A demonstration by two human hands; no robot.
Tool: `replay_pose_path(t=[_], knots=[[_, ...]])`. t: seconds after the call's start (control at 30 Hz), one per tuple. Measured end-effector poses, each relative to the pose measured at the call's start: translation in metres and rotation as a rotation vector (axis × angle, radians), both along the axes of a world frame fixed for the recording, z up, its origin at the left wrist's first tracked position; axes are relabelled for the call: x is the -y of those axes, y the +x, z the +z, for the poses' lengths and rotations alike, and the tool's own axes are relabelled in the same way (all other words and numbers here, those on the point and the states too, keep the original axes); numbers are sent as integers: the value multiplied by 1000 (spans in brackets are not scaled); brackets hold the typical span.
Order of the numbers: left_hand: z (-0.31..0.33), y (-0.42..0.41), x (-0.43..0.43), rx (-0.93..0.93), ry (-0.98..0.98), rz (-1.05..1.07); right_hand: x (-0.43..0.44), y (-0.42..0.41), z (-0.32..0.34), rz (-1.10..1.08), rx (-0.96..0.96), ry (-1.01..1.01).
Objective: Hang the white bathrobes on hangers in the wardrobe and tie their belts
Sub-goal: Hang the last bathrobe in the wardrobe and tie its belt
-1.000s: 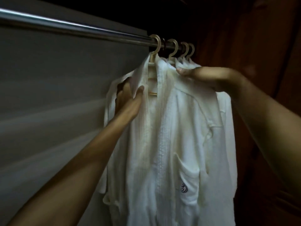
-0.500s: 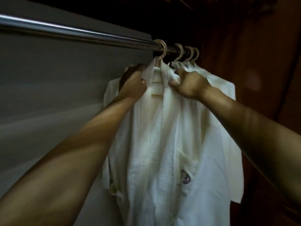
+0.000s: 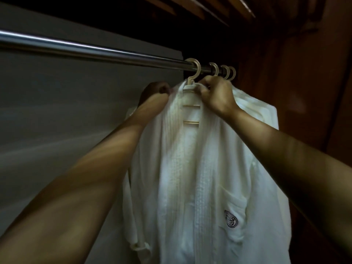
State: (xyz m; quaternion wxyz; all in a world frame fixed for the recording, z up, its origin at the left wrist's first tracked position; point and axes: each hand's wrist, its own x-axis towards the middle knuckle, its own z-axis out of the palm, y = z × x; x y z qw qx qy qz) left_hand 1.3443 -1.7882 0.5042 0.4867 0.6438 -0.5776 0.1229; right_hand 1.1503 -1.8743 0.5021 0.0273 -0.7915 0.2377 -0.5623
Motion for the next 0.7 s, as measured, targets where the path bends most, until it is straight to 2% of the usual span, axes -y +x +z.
replay_pose_path(t=[0.13, 0.2, 0.3, 0.37, 0.43, 0.57, 0.63, 0.7], knots=[[3, 15, 2, -124, 49, -7, -6, 5, 7, 6, 72, 54], [0, 18, -4, -98, 81, -42, -6, 7, 3, -10, 38, 21], [-9, 22, -26, -30, 168, -97, -6, -11, -16, -81, -108, -67], [-27, 42, -45, -133, 216, -71, 0, -32, -32, -176, -251, -115], [-61, 73, -66, -228, 186, -53, 3, -54, -47, -251, -280, -111], [-158, 120, -96, -442, 307, 71, -1, -90, -71, -311, -222, -74], [-209, 116, -106, -591, 328, 166, -6, -105, -89, -241, -67, 91], [-257, 112, -111, -651, 314, 239, -11, -116, -116, -188, 112, 281]])
